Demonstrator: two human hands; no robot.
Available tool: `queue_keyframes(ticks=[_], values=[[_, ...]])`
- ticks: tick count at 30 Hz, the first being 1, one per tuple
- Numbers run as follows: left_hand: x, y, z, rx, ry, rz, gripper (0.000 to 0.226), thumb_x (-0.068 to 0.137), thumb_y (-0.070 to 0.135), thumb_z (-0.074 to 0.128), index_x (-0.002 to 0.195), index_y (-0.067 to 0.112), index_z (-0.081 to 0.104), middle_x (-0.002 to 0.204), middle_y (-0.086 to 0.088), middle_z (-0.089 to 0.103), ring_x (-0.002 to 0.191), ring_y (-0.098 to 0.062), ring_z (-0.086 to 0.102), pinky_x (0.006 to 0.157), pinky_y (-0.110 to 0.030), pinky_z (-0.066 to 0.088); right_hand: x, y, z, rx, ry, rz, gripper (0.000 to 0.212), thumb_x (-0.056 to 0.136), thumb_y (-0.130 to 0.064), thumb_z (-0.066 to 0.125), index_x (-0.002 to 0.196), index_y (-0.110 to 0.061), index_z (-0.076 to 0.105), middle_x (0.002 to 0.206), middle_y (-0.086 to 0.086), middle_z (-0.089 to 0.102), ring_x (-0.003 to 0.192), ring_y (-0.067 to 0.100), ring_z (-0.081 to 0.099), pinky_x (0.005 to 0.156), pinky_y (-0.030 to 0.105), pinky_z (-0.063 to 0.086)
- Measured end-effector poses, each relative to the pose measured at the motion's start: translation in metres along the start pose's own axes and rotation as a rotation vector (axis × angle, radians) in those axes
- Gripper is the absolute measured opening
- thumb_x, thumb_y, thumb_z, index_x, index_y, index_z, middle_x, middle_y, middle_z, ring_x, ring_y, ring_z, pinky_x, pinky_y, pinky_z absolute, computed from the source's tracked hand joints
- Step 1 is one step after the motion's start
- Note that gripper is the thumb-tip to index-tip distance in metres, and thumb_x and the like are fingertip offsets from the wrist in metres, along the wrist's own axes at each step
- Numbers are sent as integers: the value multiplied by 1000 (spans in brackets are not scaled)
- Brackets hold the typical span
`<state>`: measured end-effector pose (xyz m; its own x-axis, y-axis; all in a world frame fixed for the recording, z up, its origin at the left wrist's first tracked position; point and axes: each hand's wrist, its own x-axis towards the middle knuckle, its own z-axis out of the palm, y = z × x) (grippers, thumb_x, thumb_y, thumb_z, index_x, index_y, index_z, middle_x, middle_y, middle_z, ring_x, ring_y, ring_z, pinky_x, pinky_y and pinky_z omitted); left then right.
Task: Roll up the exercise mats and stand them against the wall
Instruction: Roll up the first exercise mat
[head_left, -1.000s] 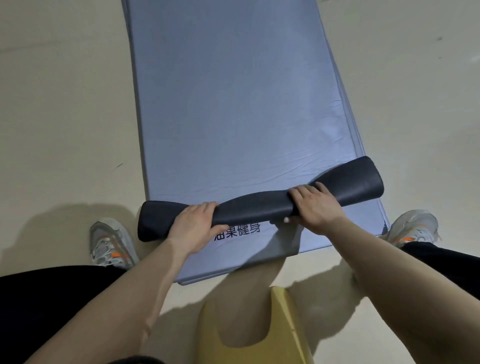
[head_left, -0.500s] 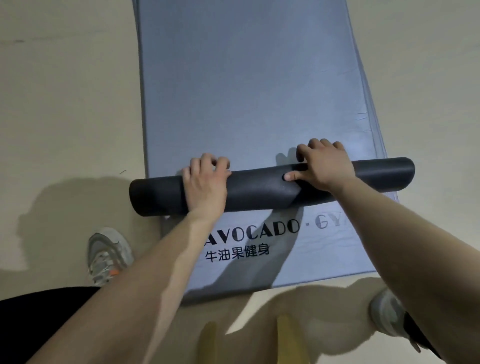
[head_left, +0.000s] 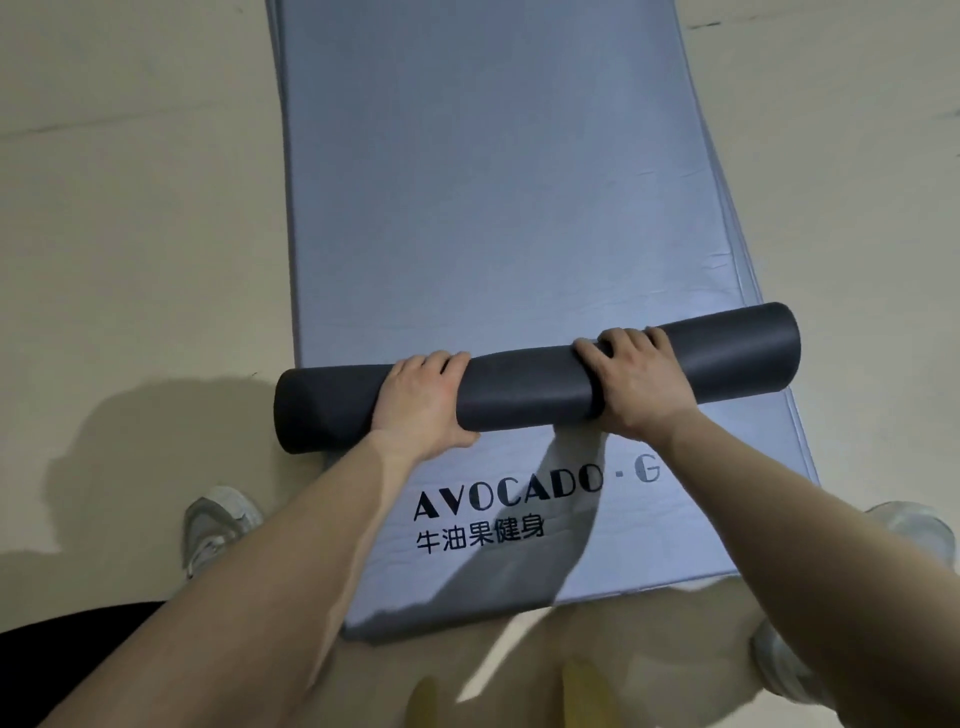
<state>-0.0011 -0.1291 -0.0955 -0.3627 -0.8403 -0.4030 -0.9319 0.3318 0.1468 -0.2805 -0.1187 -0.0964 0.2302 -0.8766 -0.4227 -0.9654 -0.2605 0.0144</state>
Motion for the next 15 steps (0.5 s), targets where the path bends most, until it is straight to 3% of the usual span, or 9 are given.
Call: queue_keyframes(ticks=[4,6,8,10,13,15], values=[[-8,0,-28,-182,-342,-61,93,60,58,85,141,35,46,120,9,63,105,-20,60,83,-34,46,-6,-2,-31,147,-299,-36,86,62,-64,81,139,-43,49,117,-3,61,107,24,60,100,43,47],[-16,-1,-31,-252,-478,-69,90,58,56,88,137,38,48,112,13,63,98,-17,61,81,-33,48,-16,-7,-37,194,-389,-40,84,59,-63,83,134,-42,54,112,-7,65,100,20,61,95,40,52],[-16,-5,-31,-281,-534,-75,88,57,55,90,135,40,51,113,14,63,102,-17,61,90,-36,50,-29,-12,-30,202,-319,-32,93,60,-64,82,142,-36,49,126,-4,64,115,24,59,109,45,43],[-9,-11,-35,-335,-577,-76,79,56,54,91,126,43,56,114,14,67,103,-16,63,94,-37,51,-48,-20,-13,174,-108,-44,104,66,-63,80,154,-26,38,146,4,53,134,33,47,121,55,25],[5,-18,-38,-396,-649,-65,66,50,59,90,108,46,62,108,17,70,101,-14,66,97,-40,52,-68,-31,15,120,81,-40,118,63,-68,81,158,-23,30,153,15,44,140,43,40,118,63,25],[3,-20,-37,-420,-597,-95,76,48,61,89,118,48,61,116,17,68,110,-16,64,100,-42,50,-62,-32,21,116,48,-31,124,59,-77,78,159,-27,25,155,16,41,143,43,36,117,64,24]])
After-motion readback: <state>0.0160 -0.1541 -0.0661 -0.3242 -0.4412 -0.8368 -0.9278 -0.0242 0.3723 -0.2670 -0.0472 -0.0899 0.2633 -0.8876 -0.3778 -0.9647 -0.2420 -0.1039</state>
